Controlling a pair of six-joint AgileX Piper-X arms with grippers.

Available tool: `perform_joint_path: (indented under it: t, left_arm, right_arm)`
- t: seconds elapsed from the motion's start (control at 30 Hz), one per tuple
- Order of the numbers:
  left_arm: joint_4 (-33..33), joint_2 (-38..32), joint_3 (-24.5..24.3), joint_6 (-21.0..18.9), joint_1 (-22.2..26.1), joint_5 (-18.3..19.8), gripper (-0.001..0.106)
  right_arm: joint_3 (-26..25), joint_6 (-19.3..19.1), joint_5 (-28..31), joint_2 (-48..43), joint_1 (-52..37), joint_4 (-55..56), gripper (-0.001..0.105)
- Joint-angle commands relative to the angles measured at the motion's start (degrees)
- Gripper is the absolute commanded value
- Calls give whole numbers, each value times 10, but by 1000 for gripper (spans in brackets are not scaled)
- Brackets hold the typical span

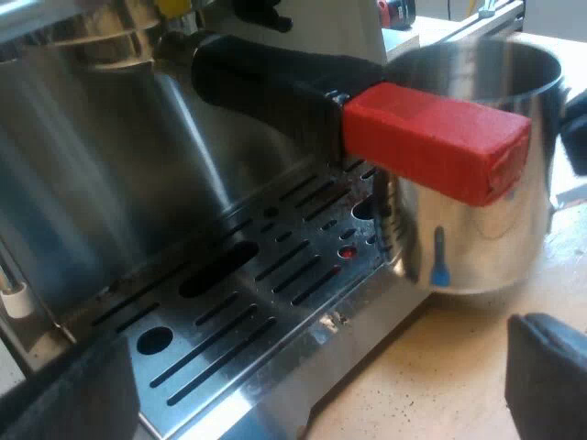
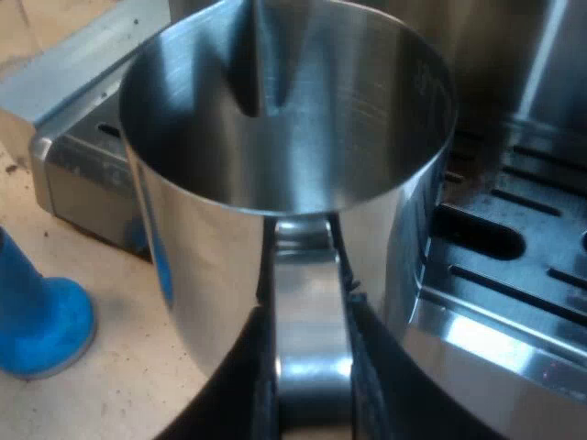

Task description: Place mug into machine

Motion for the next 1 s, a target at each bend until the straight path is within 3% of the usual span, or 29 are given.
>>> perform_joint_path:
  t: [0.03,0.4,0.83,0.93,1.0]
  left_arm:
    - [-10,1,1,-2,-3,-4,82]
    - [-13,1,1,-2,-3,-4,82]
    - [-13,1,1,-2,-3,-3,82]
    - [-13,1,1,-2,-3,-3,82]
    - [-13,1,1,-2,-3,-3,82]
  right_arm:
    - [-18,-2,5,19,-1,-25,0]
    - [-100,-2,-23,122,-50,-38,0]
    - [-146,-2,-30,184,-59,-38,0]
    - [-147,-2,-30,189,-59,-38,15]
    - [-147,-2,-30,189,-59,-38,33]
